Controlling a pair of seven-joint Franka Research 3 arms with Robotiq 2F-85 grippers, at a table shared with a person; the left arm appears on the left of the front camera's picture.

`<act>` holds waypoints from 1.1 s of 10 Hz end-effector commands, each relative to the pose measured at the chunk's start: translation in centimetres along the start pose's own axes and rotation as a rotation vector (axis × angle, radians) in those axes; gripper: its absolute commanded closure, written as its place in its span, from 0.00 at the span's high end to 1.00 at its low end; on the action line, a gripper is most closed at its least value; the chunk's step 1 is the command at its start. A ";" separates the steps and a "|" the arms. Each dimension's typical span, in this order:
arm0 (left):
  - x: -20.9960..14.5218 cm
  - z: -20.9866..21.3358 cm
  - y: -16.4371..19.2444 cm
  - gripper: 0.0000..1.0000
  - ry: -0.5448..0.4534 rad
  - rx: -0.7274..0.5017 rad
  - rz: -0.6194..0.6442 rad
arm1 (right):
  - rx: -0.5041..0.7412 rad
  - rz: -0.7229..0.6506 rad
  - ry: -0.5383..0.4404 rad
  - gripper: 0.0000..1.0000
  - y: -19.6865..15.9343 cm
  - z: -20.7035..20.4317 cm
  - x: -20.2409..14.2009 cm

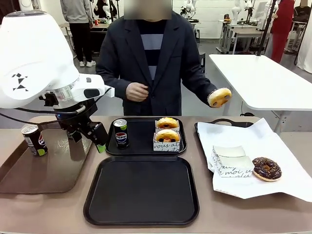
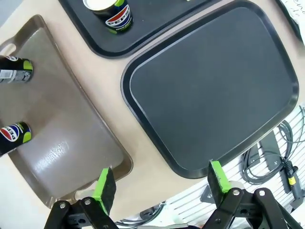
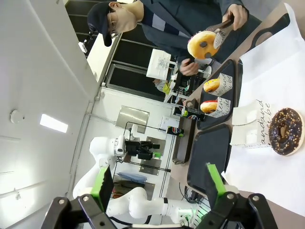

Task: Set up donuts and drinks on trays.
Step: Pick up one Pepsi coke from the Handle tray and place it on the Flat Tray without a Pepsi coke.

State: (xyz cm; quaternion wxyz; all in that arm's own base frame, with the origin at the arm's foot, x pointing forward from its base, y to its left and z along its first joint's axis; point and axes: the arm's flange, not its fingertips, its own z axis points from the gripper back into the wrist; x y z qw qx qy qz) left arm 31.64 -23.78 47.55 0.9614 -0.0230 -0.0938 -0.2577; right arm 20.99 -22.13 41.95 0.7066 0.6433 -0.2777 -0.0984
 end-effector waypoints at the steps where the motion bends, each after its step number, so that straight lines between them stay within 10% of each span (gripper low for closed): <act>1: 0.6 -0.1 -0.1 1.00 -0.009 0.012 0.004 | 0.021 0.018 -0.018 1.00 0.0 -0.1 0.2; 11: -8.5 2.9 22.1 1.00 0.076 0.106 0.423 | 0.021 0.018 -0.018 1.00 0.0 -0.1 0.2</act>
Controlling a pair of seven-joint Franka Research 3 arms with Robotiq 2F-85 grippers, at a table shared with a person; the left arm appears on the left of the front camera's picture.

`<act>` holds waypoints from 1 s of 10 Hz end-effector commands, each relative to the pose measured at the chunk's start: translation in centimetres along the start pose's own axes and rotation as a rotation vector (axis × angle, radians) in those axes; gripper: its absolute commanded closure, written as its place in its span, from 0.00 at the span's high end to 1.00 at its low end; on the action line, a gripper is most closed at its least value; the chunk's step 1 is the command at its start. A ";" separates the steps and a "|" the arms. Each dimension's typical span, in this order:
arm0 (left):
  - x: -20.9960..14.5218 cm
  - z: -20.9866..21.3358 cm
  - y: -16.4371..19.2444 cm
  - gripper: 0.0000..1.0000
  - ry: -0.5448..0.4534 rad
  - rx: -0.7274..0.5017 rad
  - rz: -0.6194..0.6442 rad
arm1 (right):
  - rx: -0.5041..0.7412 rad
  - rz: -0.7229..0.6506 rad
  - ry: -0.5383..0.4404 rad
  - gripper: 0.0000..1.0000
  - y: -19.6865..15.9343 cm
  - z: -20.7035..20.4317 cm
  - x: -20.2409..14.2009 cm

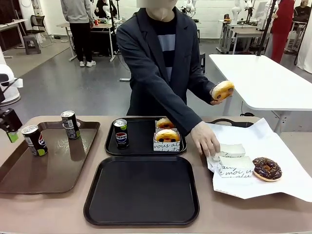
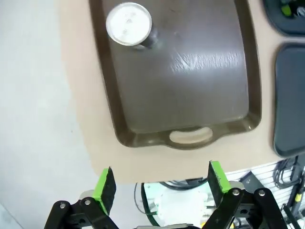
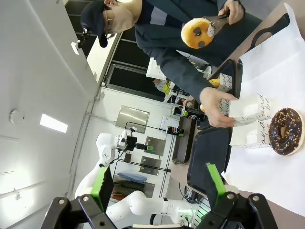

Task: Set up donuts and drinks on trays.
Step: Pick up one Pepsi coke from the Handle tray and place it on the Flat Tray without a Pepsi coke.

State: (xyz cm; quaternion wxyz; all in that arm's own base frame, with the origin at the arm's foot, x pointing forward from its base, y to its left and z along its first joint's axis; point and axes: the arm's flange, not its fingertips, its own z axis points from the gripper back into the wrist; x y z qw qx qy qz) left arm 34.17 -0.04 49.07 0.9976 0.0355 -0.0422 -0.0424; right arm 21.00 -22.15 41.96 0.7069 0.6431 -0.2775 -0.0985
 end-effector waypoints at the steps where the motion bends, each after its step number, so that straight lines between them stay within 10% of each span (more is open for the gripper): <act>1: 0.9 0.5 -2.9 1.00 -0.078 -0.126 -0.045 | 0.022 0.018 -0.018 1.00 0.0 -0.1 0.2; 10: 6.1 -3.1 1.7 1.00 -0.062 -0.016 0.105 | 0.022 0.018 -0.018 1.00 0.0 -0.1 0.2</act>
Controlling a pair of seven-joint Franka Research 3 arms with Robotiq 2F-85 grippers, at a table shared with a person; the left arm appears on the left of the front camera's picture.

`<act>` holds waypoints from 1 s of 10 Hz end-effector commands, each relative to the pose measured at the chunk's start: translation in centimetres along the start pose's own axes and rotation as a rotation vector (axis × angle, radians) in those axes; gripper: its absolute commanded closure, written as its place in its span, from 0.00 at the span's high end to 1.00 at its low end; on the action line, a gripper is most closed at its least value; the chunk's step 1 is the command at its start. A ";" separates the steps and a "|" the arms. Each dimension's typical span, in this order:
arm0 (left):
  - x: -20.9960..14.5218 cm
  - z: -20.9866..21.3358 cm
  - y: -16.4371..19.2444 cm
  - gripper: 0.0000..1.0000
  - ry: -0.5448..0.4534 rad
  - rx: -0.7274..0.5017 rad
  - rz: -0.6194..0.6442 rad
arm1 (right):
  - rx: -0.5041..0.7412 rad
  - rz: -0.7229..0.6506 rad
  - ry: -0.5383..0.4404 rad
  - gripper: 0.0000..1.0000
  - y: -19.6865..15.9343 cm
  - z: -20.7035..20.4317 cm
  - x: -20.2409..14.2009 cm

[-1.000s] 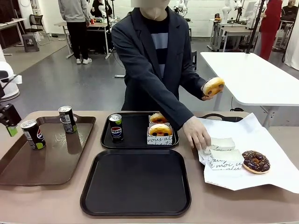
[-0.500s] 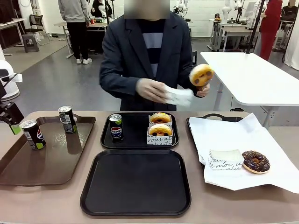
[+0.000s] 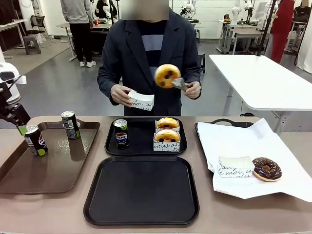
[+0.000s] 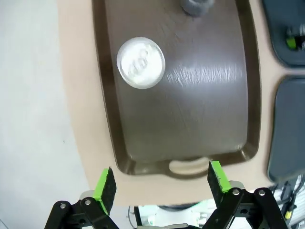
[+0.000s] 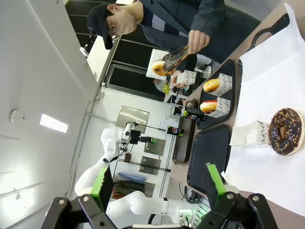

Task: Set up donuts and drinks on trays.
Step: Pick up one Pepsi coke from the Handle tray and place it on the Flat Tray without a Pepsi coke.

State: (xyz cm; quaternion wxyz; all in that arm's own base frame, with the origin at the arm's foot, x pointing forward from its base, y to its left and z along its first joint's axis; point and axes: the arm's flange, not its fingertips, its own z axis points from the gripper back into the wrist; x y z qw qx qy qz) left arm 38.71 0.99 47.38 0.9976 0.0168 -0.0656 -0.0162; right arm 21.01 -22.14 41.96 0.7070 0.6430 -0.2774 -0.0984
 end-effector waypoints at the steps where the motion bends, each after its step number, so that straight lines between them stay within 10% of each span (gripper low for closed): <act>1: 3.1 -1.9 0.6 1.00 -0.018 0.009 0.053 | 0.022 0.018 -0.018 1.00 0.0 -0.1 0.2; 10: 7.0 -8.2 0.5 1.00 0.006 -0.018 0.064 | 0.022 0.018 -0.018 1.00 0.0 -0.1 0.2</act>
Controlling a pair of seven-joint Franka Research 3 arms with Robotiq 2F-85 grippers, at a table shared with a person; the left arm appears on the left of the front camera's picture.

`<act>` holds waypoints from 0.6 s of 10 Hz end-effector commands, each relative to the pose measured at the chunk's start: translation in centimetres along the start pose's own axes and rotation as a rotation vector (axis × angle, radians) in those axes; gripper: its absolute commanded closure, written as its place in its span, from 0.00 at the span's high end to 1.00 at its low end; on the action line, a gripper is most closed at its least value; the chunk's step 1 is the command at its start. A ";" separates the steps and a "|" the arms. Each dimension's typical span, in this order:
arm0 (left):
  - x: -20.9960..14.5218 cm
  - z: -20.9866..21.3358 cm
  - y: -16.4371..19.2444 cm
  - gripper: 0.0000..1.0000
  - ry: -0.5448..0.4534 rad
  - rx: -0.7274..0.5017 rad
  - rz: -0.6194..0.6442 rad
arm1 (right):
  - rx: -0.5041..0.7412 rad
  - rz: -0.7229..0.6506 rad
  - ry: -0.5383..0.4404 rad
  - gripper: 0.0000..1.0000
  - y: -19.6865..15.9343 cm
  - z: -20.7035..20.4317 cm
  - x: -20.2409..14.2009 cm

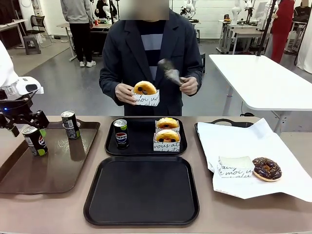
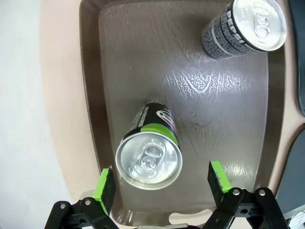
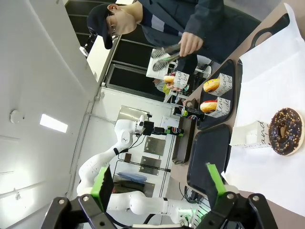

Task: Set up donuts and drinks on trays.
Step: Pick up one Pepsi coke from the Handle tray and place it on the Flat Tray without a Pepsi coke.

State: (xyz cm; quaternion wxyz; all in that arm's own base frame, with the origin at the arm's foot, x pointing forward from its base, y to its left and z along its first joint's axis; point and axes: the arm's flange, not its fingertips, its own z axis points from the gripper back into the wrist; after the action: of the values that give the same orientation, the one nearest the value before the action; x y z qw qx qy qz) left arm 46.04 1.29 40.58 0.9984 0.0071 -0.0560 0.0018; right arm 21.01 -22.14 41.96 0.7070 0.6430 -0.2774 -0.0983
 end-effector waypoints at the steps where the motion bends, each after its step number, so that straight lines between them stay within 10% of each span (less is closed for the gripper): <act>1: 0.8 -1.0 0.4 1.00 -0.012 -0.007 0.028 | 0.022 0.018 -0.018 1.00 0.0 -0.1 0.2; 6: 0.9 -3.1 0.4 1.00 0.032 -0.016 0.013 | 0.022 0.018 -0.018 1.00 0.0 -0.1 0.2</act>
State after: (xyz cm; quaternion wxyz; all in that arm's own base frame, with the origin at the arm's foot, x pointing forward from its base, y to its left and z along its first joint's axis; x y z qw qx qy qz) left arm 46.89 1.73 37.46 0.9993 0.0067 -0.0362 0.0060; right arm 21.01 -22.14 41.96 0.7070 0.6430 -0.2774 -0.0984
